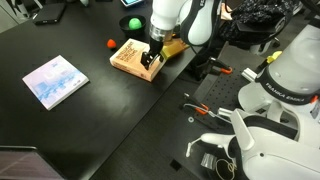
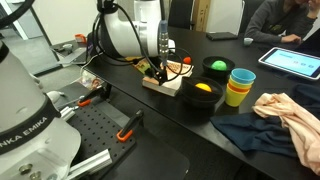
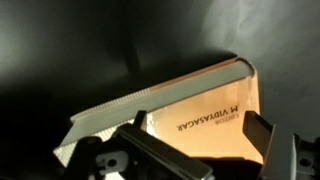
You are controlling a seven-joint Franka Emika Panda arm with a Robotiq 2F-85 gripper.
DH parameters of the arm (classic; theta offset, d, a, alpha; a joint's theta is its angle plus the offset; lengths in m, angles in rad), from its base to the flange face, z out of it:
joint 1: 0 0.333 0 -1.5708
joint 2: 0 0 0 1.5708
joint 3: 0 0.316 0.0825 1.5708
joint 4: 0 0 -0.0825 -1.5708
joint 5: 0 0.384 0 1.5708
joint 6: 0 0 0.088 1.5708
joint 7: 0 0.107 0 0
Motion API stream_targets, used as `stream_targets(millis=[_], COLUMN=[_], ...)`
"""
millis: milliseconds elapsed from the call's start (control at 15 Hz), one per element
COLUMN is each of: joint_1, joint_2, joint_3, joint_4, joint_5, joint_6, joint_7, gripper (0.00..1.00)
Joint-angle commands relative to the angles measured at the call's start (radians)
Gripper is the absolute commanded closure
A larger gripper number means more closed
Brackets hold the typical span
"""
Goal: Pick up the black bowl on top of the book and put it in the empty black bowl then open the orange book and flip the pages.
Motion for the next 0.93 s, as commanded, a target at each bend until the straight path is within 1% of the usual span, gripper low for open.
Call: stream_targets(millis=[0, 67, 200, 333, 533, 600, 667, 867], joint_1=[-0.185, -0.244, -0.315, -0.366, -0.409, -0.292, -0.276, -0.188], joint_2=[0.027, 0.03, 0.026, 0.027, 0.018, -0.011, -0.012, -0.019], joint_3=[0.15, 0.203, 0.269, 0.304, 0.327, 0.228, 0.21, 0.139], joint_4=[0.088, 0.096, 0.117, 0.134, 0.154, 0.133, 0.135, 0.132], joint_5=[-0.037, -0.029, 0.0, 0.013, 0.015, 0.194, 0.248, 0.505], joint_6=[-0.098, -0.136, -0.209, -0.27, -0.336, -0.3, -0.297, -0.298], joint_7=[-0.032, -0.053, -0.1, -0.139, -0.178, -0.322, -0.366, -0.595], gripper=[0.0, 0.0, 0.0, 0.0, 0.0, 0.0, 0.0, 0.0])
